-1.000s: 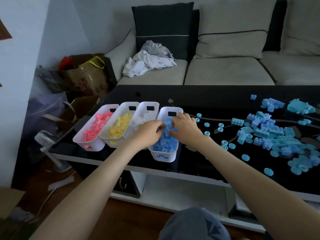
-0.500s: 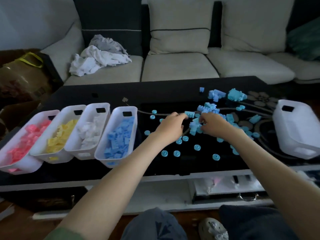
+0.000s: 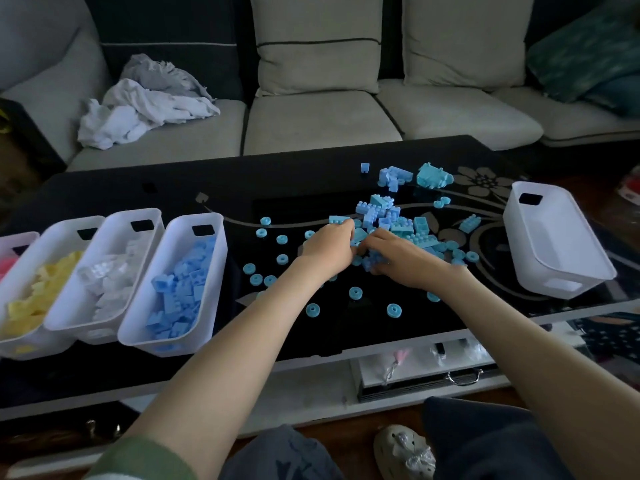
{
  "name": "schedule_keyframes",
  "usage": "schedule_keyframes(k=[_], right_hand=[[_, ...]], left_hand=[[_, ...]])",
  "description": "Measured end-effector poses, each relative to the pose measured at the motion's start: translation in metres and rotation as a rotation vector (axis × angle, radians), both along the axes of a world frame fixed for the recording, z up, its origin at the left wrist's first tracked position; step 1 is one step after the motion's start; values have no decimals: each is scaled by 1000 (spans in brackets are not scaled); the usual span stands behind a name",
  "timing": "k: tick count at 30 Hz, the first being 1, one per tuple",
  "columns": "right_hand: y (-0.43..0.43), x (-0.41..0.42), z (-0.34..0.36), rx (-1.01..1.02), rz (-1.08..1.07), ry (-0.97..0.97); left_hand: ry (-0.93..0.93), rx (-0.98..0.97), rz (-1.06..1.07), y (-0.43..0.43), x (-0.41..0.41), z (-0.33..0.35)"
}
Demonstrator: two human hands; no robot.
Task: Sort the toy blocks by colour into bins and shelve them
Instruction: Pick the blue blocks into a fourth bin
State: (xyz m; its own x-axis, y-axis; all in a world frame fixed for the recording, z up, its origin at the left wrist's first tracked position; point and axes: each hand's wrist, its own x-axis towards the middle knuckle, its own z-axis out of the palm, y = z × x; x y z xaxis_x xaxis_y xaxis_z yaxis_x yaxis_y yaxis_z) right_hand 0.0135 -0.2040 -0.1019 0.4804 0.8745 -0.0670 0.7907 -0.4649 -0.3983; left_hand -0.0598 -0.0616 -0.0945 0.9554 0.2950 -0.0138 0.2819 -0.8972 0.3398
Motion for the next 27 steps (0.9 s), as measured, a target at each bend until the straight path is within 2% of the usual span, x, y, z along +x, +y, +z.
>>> schedule_keyframes(k=[7, 12, 23, 27], right_hand=[[-4, -2, 1, 81, -49, 41], [-5, -3, 5, 236, -185, 97], [5, -14, 7, 291, -262, 184], [10, -20, 8, 282, -235, 254]], left_hand=[[-26, 10, 16, -12, -1, 0], [-55, -123, 60, -9, -7, -2], [-127, -290, 146, 3, -9, -8], [-207, -372, 235, 6, -10, -6]])
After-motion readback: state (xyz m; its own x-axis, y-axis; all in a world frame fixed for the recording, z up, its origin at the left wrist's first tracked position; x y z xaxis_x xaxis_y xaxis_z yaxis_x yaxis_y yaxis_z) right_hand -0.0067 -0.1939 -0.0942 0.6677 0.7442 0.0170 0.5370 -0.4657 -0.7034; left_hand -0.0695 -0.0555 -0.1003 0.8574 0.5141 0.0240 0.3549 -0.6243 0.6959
